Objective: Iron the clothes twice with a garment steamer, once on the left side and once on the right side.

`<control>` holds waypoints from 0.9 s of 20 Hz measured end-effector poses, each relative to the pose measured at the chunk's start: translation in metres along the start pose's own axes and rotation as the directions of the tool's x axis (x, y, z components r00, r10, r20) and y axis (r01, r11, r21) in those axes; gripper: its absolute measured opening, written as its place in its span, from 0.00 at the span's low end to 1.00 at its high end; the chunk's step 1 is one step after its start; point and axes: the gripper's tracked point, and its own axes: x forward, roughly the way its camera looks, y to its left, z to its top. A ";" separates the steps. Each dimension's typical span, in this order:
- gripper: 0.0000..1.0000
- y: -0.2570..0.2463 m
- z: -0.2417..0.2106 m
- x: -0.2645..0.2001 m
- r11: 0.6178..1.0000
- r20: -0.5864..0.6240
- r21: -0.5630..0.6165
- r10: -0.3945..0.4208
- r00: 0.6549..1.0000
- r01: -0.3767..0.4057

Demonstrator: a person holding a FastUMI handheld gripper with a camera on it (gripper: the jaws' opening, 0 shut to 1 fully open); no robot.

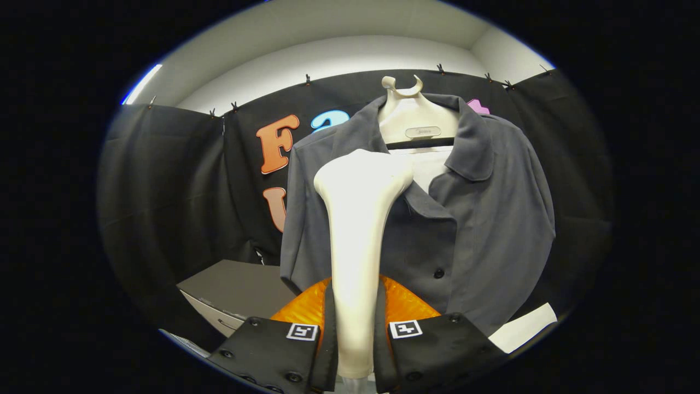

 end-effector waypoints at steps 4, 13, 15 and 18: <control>0.34 -0.010 -0.029 -0.002 1.000 -0.033 -0.005 -0.015 0.999 0.015; 0.34 -0.012 -0.085 -0.002 0.999 -0.111 0.000 -0.035 0.993 0.035; 0.34 -0.014 -0.094 -0.005 0.999 -0.121 0.001 -0.049 0.991 0.050; 0.34 -0.018 -0.110 -0.007 0.997 -0.136 -0.012 -0.076 0.988 0.075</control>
